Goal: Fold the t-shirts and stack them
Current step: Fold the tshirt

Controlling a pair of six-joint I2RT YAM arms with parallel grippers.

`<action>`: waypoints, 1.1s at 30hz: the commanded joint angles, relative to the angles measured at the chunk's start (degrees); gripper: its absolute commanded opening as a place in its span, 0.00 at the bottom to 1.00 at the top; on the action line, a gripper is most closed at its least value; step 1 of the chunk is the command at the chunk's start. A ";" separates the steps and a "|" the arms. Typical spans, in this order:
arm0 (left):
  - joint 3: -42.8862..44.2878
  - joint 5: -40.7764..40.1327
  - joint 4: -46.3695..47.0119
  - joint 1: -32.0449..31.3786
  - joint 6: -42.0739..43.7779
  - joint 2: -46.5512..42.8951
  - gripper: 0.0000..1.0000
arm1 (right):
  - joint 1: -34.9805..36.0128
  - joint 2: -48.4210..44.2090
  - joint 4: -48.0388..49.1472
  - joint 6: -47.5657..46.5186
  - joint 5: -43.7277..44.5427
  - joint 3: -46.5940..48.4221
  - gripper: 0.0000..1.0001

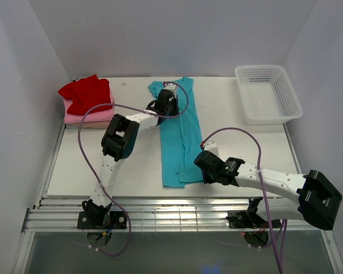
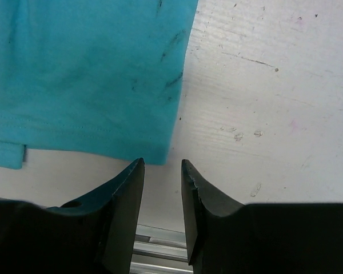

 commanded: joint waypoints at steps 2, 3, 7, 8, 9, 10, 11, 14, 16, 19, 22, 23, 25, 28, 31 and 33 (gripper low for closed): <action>-4.47 -4.39 -2.93 1.11 3.63 -3.23 0.22 | 0.65 -0.85 2.60 2.29 -0.97 -1.24 0.39; -5.61 -4.65 -0.83 1.11 3.63 -4.89 0.32 | 0.65 -0.85 2.95 2.29 -1.15 -1.50 0.39; -13.51 -6.84 3.49 0.23 3.89 -18.49 0.66 | 0.74 -1.03 5.06 2.11 -1.24 -2.03 0.39; -17.01 -8.24 4.54 -0.38 3.98 -21.06 0.68 | 0.74 -1.03 5.84 2.02 -1.06 -2.12 0.39; -18.87 -8.61 4.72 -0.56 3.72 -23.61 0.69 | 0.74 -0.86 6.11 1.94 -1.06 -2.03 0.39; -20.72 -8.78 4.73 -0.73 3.28 -26.16 0.70 | 0.74 -0.77 6.46 1.85 -1.06 -1.94 0.39; -24.48 -10.18 4.55 -1.52 3.01 -30.88 0.72 | 0.91 -0.24 6.99 1.59 -0.89 -1.77 0.39; -28.90 -10.03 -1.05 -1.88 -1.89 -36.97 0.80 | 0.82 0.98 7.78 1.23 -0.27 -1.50 0.40; -31.53 -8.18 -6.07 -2.23 -5.58 -38.74 0.80 | 0.91 1.95 8.40 0.88 0.17 -1.07 0.41; -38.39 -6.59 -10.82 -3.98 -9.54 -41.73 0.80 | 0.82 4.32 9.10 0.44 0.70 -0.54 0.41; -44.63 -6.24 -13.90 -7.05 -13.32 -44.19 0.79 | 0.74 6.00 9.19 0.62 2.01 -0.36 0.41; -46.04 -6.32 -14.69 -8.98 -14.29 -44.89 0.79 | 0.74 6.35 9.10 0.62 3.06 -0.27 0.41; -49.11 -6.76 -15.83 -11.01 -15.79 -47.09 0.79 | 0.74 6.26 8.67 0.70 3.77 -0.27 0.41; -51.66 -7.73 -18.82 -14.44 -19.04 -50.25 0.79 | 0.82 5.48 8.14 0.71 4.83 -0.36 0.41; -54.04 -7.12 -20.06 -16.64 -22.64 -54.20 0.79 | 0.74 3.90 7.79 0.79 5.71 -0.71 0.42; -56.33 -6.85 -20.41 -17.87 -25.10 -56.32 0.79 | 0.65 3.02 7.79 0.88 6.49 -1.06 0.42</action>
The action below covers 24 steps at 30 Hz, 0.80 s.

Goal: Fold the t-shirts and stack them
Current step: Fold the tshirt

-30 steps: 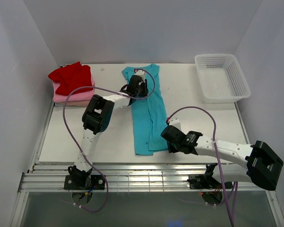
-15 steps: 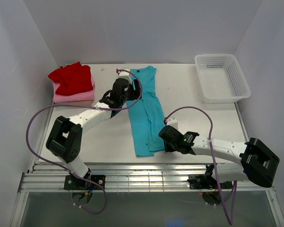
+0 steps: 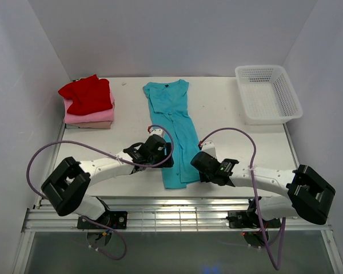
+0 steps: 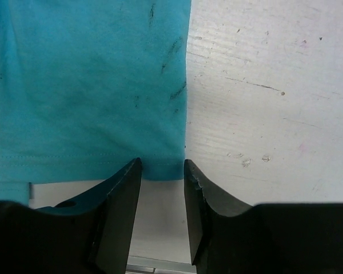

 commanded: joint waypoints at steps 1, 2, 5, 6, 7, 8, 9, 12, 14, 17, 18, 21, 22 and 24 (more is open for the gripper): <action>-2.83 0.19 -2.99 -1.13 -6.36 -5.79 0.79 | 0.04 -2.36 0.40 0.14 3.64 0.64 0.43; -3.96 0.62 -3.08 -1.66 -7.15 -7.71 0.79 | -0.05 -2.36 0.40 -0.04 3.72 0.55 0.43; -5.46 0.54 -4.30 -2.80 -9.43 -10.01 0.79 | -0.05 -1.40 0.40 -0.04 4.07 0.20 0.43; -5.73 0.54 -4.66 -3.07 -10.40 -10.28 0.79 | -0.05 -1.14 0.66 0.14 4.16 0.11 0.43; -5.99 0.54 -4.92 -3.33 -10.93 -10.37 0.79 | -0.23 -0.70 0.75 0.14 4.25 -0.24 0.43; -6.26 0.63 -4.93 -4.03 -11.46 -10.54 0.79 | -0.23 -0.17 1.01 0.22 4.34 -0.50 0.43; -6.78 0.71 -4.93 -4.56 -11.98 -10.46 0.79 | -0.23 0.01 1.71 0.14 4.34 -0.68 0.43; -7.23 0.63 -4.84 -6.49 -14.01 -9.50 0.79 | -0.32 0.36 2.68 0.31 4.08 -1.64 0.43; -7.23 0.28 -5.10 -8.33 -15.24 -8.97 0.79 | -0.40 0.36 3.38 0.31 3.99 -2.34 0.43; -7.66 -0.25 -5.45 -10.36 -17.34 -8.35 0.79 | -0.84 0.18 4.26 0.31 3.73 -3.31 0.43; -7.84 -0.25 -5.63 -10.80 -17.96 -8.35 0.79 | -0.93 0.10 4.44 0.31 3.64 -3.49 0.43; -8.72 -0.43 -6.24 -12.56 -20.07 -8.52 0.79 | -1.19 0.01 5.32 0.31 3.29 -4.10 0.43; -9.24 -0.52 -6.42 -13.34 -20.60 -8.61 0.79 | -1.28 0.01 5.49 0.31 3.28 -4.28 0.43; -9.60 -0.78 -7.03 -14.05 -22.00 -8.79 0.79 | -1.37 0.10 6.11 0.40 3.11 -4.63 0.43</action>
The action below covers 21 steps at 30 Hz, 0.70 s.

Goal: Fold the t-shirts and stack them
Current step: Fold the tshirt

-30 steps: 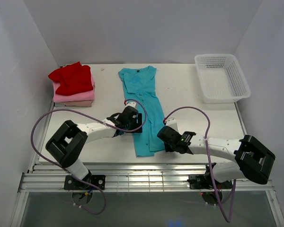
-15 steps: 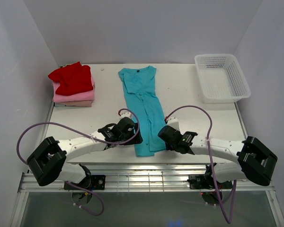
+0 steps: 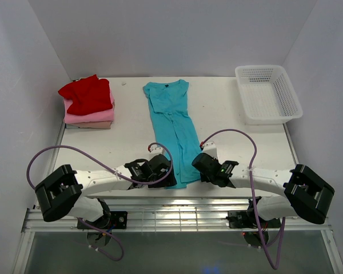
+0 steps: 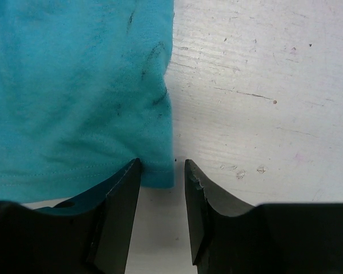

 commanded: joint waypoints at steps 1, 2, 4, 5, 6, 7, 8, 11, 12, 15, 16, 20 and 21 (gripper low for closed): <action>-1.45 -0.91 -1.72 -1.83 -3.82 -0.96 0.79 | -0.50 0.14 1.65 0.55 0.64 -1.79 0.43; -1.88 -1.26 -1.90 -2.01 -4.09 -1.05 0.78 | -0.58 0.31 2.00 0.55 0.38 -1.88 0.43; -2.15 -1.52 -1.90 -2.54 -4.79 -1.05 0.78 | -0.67 0.75 2.44 0.38 0.20 -2.06 0.43; -2.33 -1.70 -1.99 -2.63 -4.88 -0.88 0.78 | -0.67 0.84 2.62 0.47 -0.15 -2.06 0.43; -2.41 -1.79 -1.99 -2.72 -5.23 -0.70 0.77 | -0.67 1.02 2.88 0.38 -0.24 -2.14 0.43; -2.50 -1.96 -1.90 -2.89 -5.32 -0.61 0.76 | -0.67 1.28 3.06 0.55 -0.41 -2.32 0.42; -2.59 -2.05 -1.90 -2.89 -5.49 -0.26 0.72 | -0.67 1.37 3.15 0.47 -0.68 -2.32 0.42; -2.68 -2.23 -1.81 -3.07 -5.67 0.35 0.62 | -0.67 1.46 3.15 0.64 -1.03 -2.50 0.39; -2.68 -2.32 -1.90 -3.07 -5.76 0.70 0.54 | -0.67 1.46 3.15 0.56 -1.12 -2.58 0.37; -2.77 -2.84 -1.90 -3.25 -5.76 1.49 0.42 | -0.67 1.28 3.23 0.56 -1.47 -2.76 0.31; -2.77 -3.02 -1.90 -3.33 -5.76 1.67 0.39 | -0.67 1.28 3.23 0.47 -1.47 -2.76 0.27; -2.94 -3.81 -1.90 -3.42 -5.41 2.81 0.21 | -0.67 1.55 3.23 0.29 -2.61 -3.11 0.10; -2.94 -3.99 -1.81 -3.42 -5.15 2.99 0.17 | -0.67 1.63 3.23 0.29 -2.79 -3.29 0.08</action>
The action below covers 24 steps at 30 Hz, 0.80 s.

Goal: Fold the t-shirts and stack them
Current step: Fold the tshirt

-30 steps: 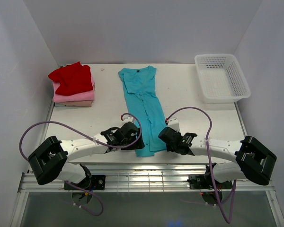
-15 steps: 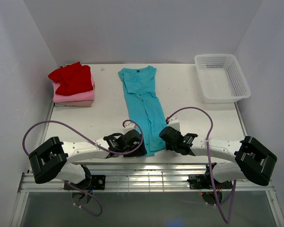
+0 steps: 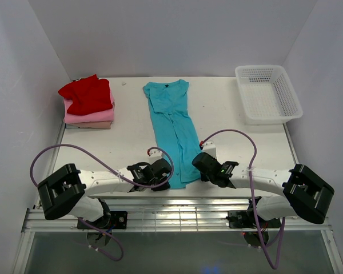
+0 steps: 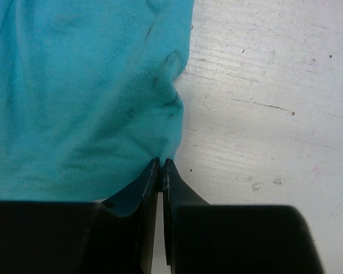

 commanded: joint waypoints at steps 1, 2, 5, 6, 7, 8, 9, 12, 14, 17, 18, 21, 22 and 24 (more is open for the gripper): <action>-1.48 -1.54 -2.27 -0.56 0.36 2.16 0.03 | -0.15 1.26 -1.53 0.20 -1.35 -2.35 0.08; -1.57 -1.72 -2.27 -0.56 0.63 2.34 0.00 | -0.15 1.26 -1.44 0.29 -1.78 -2.70 0.08; -1.83 -2.94 -2.45 -1.17 0.98 2.43 0.00 | 0.11 0.48 -2.40 1.16 -2.66 -3.05 0.08; -1.92 -3.21 -2.53 -1.43 0.98 2.17 0.00 | 0.72 -0.75 -2.93 1.52 -2.84 -3.23 0.08; -2.00 -3.56 -3.32 -2.22 0.81 1.90 0.00 | 1.17 -1.45 -3.55 2.04 -2.93 -3.40 0.08; -2.18 -4.69 -3.93 -2.66 0.37 1.20 0.00 | 1.78 -2.42 -4.94 2.48 -3.02 -3.58 0.08; -2.18 -5.31 -4.64 -3.54 -0.68 0.76 0.00 | 3.18 -4.26 -5.83 3.71 -3.02 -3.75 0.08; -2.62 -6.99 -7.36 -5.12 -2.79 -1.00 0.00 | 6.25 -7.86 -9.68 6.52 -3.11 -3.58 0.08; -2.71 -8.04 -8.86 -5.92 -3.76 -2.92 0.00 | 7.84 -9.28 -11.71 7.84 -2.76 -3.05 0.08; -2.45 -10.41 -10.44 -7.85 -5.87 -5.30 0.00 | 10.92 -10.95 -15.23 10.13 -1.18 -1.12 0.08; -2.36 -12.51 -10.62 -8.38 -6.14 -6.87 0.00 | 11.45 -11.04 -15.68 10.31 -0.91 -0.60 0.08; -1.48 -16.90 -10.45 -8.38 -6.14 -8.90 0.00 | 11.37 -9.38 -14.63 9.70 1.11 0.81 0.08; -1.13 -18.05 -10.18 -8.38 -5.01 -9.09 0.00 | 11.37 -8.41 -14.10 9.26 2.07 1.51 0.08; 0.09 -21.21 -9.22 -8.38 -3.60 -9.18 0.00 | 11.37 -5.00 -13.75 8.91 3.13 4.32 0.08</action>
